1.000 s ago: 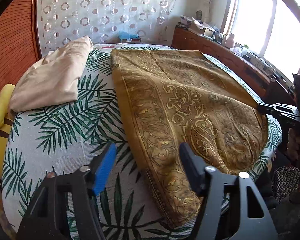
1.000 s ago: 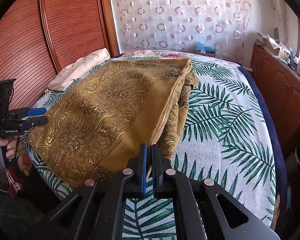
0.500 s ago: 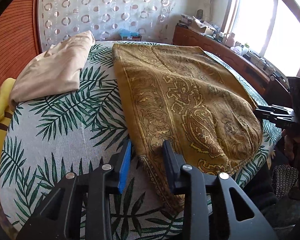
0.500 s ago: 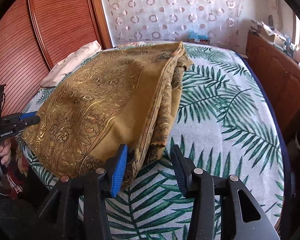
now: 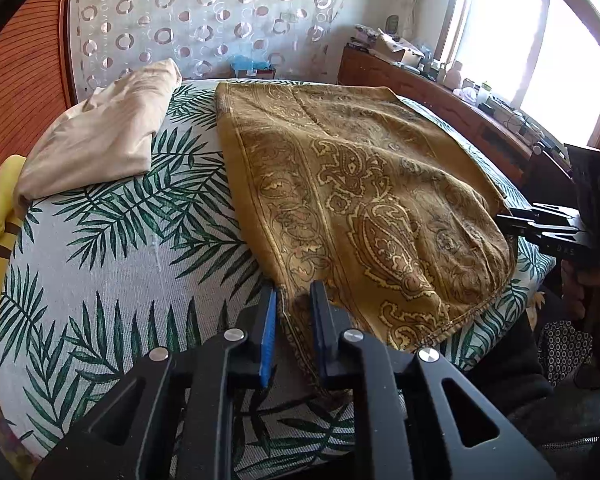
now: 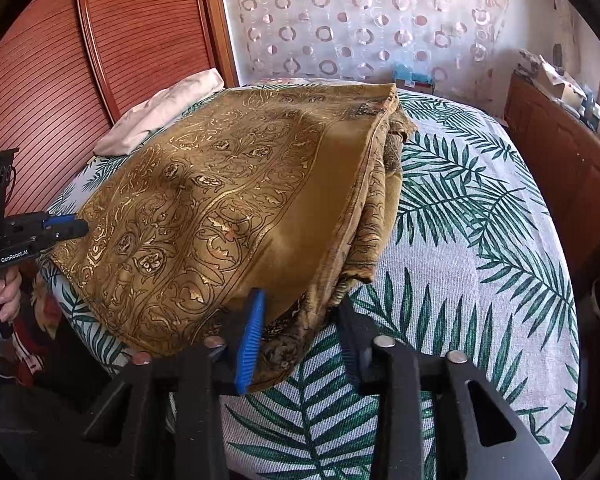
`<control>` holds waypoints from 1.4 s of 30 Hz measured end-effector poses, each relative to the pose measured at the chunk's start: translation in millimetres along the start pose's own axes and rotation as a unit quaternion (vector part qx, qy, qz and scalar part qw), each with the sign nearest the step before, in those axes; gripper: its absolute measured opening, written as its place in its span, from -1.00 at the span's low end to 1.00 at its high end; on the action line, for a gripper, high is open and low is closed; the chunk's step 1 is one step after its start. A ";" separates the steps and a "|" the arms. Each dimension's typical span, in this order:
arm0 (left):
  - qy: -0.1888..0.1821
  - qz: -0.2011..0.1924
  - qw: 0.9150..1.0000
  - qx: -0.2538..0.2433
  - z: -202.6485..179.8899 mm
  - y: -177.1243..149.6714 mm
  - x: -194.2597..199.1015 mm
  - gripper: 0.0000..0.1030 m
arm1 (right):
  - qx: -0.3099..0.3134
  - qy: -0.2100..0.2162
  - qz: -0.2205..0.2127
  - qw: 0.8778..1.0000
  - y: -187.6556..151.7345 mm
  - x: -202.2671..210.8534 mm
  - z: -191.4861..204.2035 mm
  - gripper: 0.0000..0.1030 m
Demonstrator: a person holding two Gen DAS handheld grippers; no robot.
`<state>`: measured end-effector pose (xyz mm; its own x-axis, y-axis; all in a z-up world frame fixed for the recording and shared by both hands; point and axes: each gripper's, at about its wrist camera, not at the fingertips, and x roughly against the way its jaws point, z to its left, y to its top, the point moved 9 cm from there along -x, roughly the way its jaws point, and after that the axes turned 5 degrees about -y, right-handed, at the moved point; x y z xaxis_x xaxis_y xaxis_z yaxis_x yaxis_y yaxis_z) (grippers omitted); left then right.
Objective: Fold small clothes
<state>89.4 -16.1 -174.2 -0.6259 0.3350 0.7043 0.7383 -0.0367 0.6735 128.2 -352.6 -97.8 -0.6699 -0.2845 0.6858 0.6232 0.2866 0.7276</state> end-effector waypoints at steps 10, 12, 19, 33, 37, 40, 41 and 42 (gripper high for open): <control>-0.010 -0.040 0.999 -0.002 -12.0 20.2 23.6 -0.93 | -0.046 0.045 -0.028 0.998 5.4 10.1 -10.1 -0.84; -0.011 -0.052 0.999 -0.006 -16.3 28.1 31.4 -0.93 | -0.045 0.047 -0.043 0.997 10.2 17.5 -9.2 -0.85; -0.014 -0.085 0.996 -0.013 -25.3 57.7 47.6 -0.93 | -0.046 0.057 -0.078 0.994 29.0 36.4 -12.5 -0.85; -0.022 -0.125 0.991 -0.029 -24.3 134.3 42.3 -0.93 | -0.045 0.059 -0.125 0.989 92.2 36.2 -38.7 -0.86; -0.021 -0.138 0.990 -0.022 -12.0 166.9 32.6 -0.93 | -0.044 0.054 -0.136 0.988 119.2 24.5 -50.5 -0.86; -0.018 -0.141 0.990 -0.017 -4.0 188.0 19.7 -0.93 | -0.034 0.046 -0.136 0.989 141.1 11.7 -55.5 -0.86; -0.017 -0.141 0.990 -0.016 -0.6 196.2 13.3 -0.94 | -0.030 0.044 -0.133 0.990 148.5 5.8 -56.6 -0.86; -0.014 -0.140 0.990 -0.014 3.7 204.9 6.0 -0.94 | -0.027 0.041 -0.128 0.991 155.7 -2.1 -58.3 -0.86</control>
<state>237.9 -18.1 -32.7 -0.7979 0.3618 0.4821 0.5288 0.0362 0.8480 250.2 -360.8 14.9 -0.7754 -0.4158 0.4752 0.4587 0.1464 0.8765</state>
